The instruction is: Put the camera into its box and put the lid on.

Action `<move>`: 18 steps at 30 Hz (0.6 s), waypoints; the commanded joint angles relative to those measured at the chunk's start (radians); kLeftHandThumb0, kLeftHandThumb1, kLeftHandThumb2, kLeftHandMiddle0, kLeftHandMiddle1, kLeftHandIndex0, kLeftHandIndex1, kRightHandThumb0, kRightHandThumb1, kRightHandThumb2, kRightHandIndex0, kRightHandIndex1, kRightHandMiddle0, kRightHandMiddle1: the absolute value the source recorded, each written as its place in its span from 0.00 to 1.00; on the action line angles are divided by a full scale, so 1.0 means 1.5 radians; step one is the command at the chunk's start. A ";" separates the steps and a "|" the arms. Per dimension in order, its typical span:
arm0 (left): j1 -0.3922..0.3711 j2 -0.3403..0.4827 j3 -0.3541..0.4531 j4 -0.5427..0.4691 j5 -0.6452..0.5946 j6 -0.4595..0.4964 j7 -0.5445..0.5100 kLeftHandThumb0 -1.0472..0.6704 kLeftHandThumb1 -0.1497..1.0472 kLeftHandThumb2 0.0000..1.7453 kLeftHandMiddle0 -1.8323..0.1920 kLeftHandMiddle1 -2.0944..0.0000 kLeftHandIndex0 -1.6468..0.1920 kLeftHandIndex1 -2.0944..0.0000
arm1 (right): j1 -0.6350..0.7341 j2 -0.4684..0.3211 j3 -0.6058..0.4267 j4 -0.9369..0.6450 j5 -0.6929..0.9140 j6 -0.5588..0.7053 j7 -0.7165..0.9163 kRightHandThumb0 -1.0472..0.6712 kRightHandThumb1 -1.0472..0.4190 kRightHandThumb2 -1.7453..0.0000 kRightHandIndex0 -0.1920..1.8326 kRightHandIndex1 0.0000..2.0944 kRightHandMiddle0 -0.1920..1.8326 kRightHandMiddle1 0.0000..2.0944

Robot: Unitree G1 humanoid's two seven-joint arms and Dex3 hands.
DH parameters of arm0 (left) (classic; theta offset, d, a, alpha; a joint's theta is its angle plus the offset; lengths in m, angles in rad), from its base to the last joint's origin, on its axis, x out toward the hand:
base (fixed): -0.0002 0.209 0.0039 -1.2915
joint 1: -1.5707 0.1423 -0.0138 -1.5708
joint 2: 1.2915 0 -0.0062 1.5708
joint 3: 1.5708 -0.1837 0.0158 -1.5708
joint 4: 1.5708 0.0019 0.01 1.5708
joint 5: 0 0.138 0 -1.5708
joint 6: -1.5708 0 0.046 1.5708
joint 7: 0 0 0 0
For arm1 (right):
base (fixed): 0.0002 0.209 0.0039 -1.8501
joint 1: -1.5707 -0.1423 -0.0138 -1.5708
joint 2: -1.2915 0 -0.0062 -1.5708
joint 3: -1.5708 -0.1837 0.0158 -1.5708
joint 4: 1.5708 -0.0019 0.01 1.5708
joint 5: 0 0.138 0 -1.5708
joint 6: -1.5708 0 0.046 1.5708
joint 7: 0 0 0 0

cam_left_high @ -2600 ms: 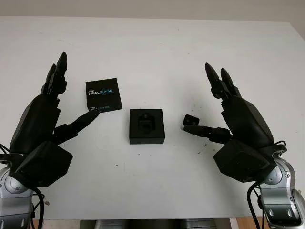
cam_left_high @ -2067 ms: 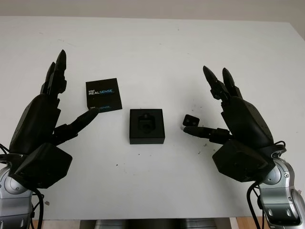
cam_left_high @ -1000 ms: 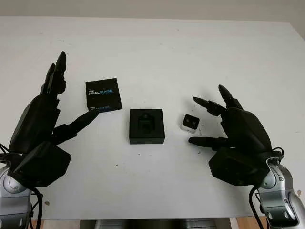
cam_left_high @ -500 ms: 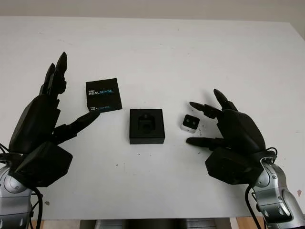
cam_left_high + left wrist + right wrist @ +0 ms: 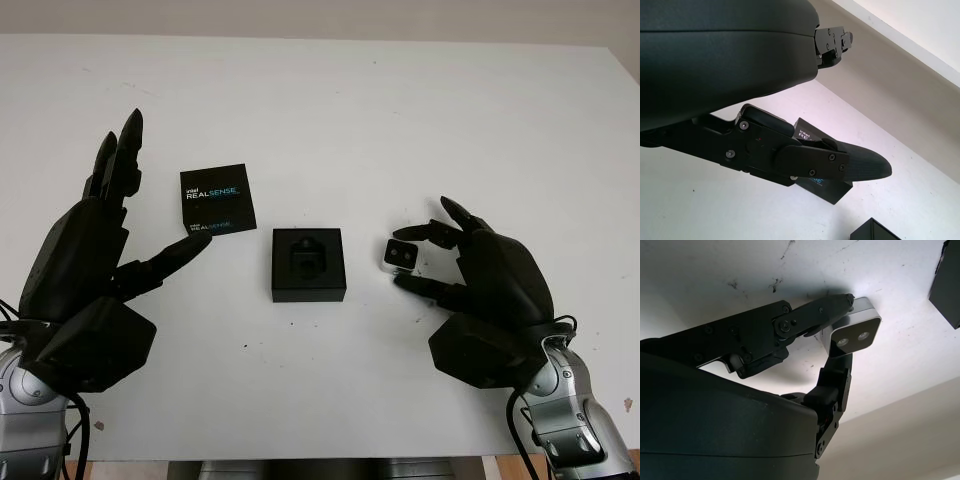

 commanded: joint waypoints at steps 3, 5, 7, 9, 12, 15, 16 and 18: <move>-0.001 0.005 -0.004 -0.006 0.003 -0.011 0.001 0.17 1.00 0.17 1.00 1.00 0.99 0.98 | 0.000 -0.009 -0.003 0.011 -0.014 -0.018 -0.025 0.36 0.04 0.97 0.29 0.04 0.36 0.58; -0.002 0.006 -0.003 -0.003 0.001 -0.015 0.001 0.17 1.00 0.17 1.00 1.00 0.99 0.98 | -0.003 -0.012 -0.005 0.012 -0.018 -0.020 -0.030 0.35 0.04 0.97 0.30 0.04 0.36 0.58; -0.003 0.005 -0.003 -0.001 -0.001 -0.018 0.001 0.18 1.00 0.17 1.00 0.99 0.99 0.98 | -0.007 -0.015 -0.008 0.017 -0.017 -0.034 -0.040 0.35 0.05 0.97 0.31 0.04 0.36 0.59; -0.002 0.006 -0.004 -0.002 0.004 -0.016 0.001 0.17 1.00 0.17 1.00 1.00 0.99 0.98 | -0.009 -0.019 -0.011 0.022 -0.015 -0.046 -0.050 0.35 0.05 0.97 0.31 0.04 0.37 0.58; 0.000 0.007 -0.006 -0.003 0.012 -0.015 0.001 0.17 1.00 0.18 1.00 1.00 0.99 0.98 | -0.012 -0.021 -0.013 0.031 -0.012 -0.065 -0.066 0.35 0.04 0.97 0.31 0.04 0.36 0.59; 0.000 0.004 -0.006 -0.004 0.011 -0.013 0.000 0.17 1.00 0.17 1.00 1.00 0.99 0.97 | -0.021 -0.013 -0.016 0.047 0.003 -0.087 -0.085 0.35 0.05 0.97 0.31 0.04 0.37 0.59; 0.000 0.003 -0.006 -0.005 0.011 -0.012 0.000 0.17 1.00 0.17 1.00 1.00 0.99 0.97 | -0.024 -0.007 -0.018 0.052 0.016 -0.091 -0.085 0.35 0.05 0.97 0.31 0.04 0.37 0.60; 0.000 0.002 -0.006 -0.004 0.009 -0.012 0.000 0.18 1.00 0.17 1.00 1.00 0.99 0.97 | -0.031 0.001 -0.022 0.062 0.045 -0.104 -0.083 0.36 0.05 0.97 0.31 0.04 0.35 0.63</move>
